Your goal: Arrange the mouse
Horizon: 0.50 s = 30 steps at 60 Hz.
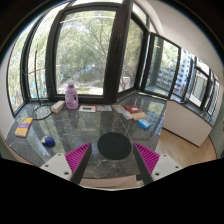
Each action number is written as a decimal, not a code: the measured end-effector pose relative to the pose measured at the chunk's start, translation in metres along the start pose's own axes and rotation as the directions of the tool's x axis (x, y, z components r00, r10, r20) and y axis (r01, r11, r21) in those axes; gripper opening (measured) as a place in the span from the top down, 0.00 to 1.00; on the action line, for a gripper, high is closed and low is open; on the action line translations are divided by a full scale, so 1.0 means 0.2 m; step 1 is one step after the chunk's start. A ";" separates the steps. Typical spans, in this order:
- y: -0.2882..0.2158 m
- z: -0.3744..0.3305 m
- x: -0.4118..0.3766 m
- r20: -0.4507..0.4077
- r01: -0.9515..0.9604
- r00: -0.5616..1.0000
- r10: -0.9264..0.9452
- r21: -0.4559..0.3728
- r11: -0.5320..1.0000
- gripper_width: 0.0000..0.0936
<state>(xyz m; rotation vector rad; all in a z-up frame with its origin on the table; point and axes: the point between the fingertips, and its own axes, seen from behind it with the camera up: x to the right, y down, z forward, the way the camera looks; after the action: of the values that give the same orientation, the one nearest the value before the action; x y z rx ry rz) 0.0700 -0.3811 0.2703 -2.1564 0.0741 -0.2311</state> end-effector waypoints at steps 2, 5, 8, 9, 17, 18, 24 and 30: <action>0.00 0.00 0.00 -0.003 -0.002 1.000 0.002 -0.001 1.000 0.09; 0.02 0.00 0.01 -0.004 -0.006 1.000 0.006 -0.005 1.000 0.09; 0.05 0.00 0.01 -0.005 -0.013 1.000 0.013 -0.013 1.000 0.09; 0.07 0.00 0.01 -0.004 -0.015 1.000 0.015 -0.015 1.000 0.09; 0.26 0.05 -0.03 0.002 -0.021 1.000 0.022 -0.049 0.999 0.08; 0.29 0.06 -0.05 0.007 -0.022 1.000 0.023 -0.054 0.998 0.08; 0.49 0.10 -0.21 0.056 -0.021 0.998 0.027 -0.099 0.995 0.09; 0.68 0.16 -0.43 0.132 -0.014 0.991 0.033 -0.143 0.990 0.08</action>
<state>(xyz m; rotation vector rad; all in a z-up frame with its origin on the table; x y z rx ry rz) -0.0042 -0.4182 0.1289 -2.3054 0.0400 -0.0684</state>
